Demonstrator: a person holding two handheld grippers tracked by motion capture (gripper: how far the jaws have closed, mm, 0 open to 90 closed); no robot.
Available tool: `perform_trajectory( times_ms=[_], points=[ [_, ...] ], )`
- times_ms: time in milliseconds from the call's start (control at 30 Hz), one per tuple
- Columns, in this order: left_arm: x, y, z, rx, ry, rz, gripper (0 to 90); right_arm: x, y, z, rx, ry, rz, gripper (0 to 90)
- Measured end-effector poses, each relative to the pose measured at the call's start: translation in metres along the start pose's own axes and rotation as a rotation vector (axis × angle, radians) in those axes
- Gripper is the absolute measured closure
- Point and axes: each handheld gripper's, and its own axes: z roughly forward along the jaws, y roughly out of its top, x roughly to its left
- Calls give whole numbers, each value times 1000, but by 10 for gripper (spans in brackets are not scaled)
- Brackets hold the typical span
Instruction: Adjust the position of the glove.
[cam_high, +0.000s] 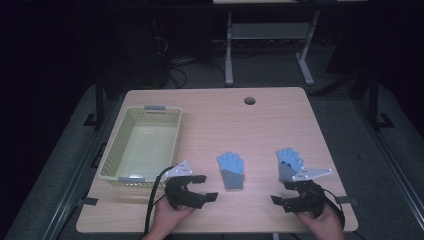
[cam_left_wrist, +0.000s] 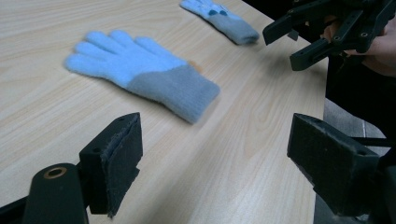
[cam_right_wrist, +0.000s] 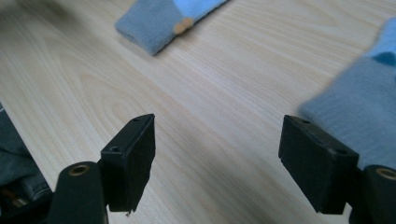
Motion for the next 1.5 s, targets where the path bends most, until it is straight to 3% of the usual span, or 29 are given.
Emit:
perform_trajectory(
  times_ms=[400,500,733,933,1133,1500],
  points=[
    [-1,-2,-3,1,8,4,179,4,6,3,-1,6,-46,251],
    [-3,-1,-4,1,8,15,179,5,10,3,13,0,-45,249],
    [-4,-3,-8,-14,2,-1,179,5,17,1,27,4,-45,248],
    [-4,-1,-10,-24,13,9,182,-1,30,0,44,4,-80,255],
    [-4,-2,-8,-25,8,9,183,-16,40,-3,58,5,-54,274],
    [-6,-2,-12,-33,20,19,185,-32,52,-8,89,-3,-49,279]
  ],
)
